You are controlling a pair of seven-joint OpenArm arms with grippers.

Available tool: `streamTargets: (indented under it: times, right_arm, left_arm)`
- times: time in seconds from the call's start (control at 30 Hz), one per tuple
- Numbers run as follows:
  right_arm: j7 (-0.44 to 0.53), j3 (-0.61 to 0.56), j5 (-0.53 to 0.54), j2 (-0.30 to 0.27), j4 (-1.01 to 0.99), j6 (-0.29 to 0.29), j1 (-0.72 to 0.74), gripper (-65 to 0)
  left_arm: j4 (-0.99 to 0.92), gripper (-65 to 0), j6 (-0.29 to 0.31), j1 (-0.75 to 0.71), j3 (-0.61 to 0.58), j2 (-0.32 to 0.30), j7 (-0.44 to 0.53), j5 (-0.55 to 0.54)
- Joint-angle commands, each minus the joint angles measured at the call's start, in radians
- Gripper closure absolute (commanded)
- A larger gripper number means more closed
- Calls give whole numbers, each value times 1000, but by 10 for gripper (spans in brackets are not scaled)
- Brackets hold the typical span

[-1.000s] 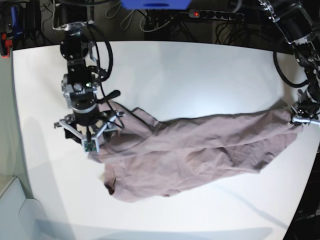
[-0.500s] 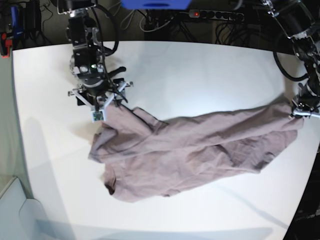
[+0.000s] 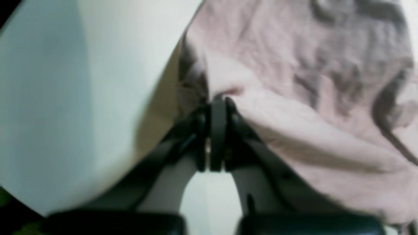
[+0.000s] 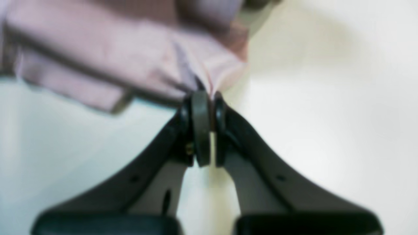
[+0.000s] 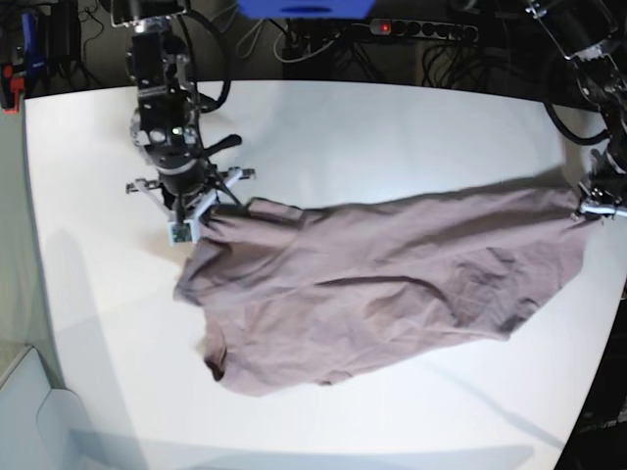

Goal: Layout the t-shirt on the table in an organized manner, then fold the t-shirt properly
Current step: 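Stretch the shirt between both grippers, pulling them apart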

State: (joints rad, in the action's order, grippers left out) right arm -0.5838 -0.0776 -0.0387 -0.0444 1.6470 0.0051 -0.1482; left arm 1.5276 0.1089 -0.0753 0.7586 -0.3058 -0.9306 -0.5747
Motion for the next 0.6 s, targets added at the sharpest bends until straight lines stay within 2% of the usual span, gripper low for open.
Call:
streamTargets:
  times: [0.0,0.13,0.23,0.33,0.47,0.57]
  right_arm:
    - [34,9,0,-2,68,-3,8,0]
    - [34,22,-2,-5,259,-3,-47,0]
    - [34,28,-2,-7,367,-3,-97,0]
    - [34,28,-2,-7,388,-3,-141,0]
    - [34,26,0,-42,387,-1,-199,0]
    - [35,26,-2,-53,387,-1,-230,0]
  left_arm:
    - [58,-2,5,-7,5,-22,25,-41]
    - [192,-2,5,-77,5,-25,23,-183]
    - [264,-2,5,-117,6,-23,22,-238]
    - [296,-2,4,-156,3,-22,22,-248]
    - [261,-2,4,-197,2,-22,20,-248]
    - [222,-2,4,-215,2,-22,-29,-248]
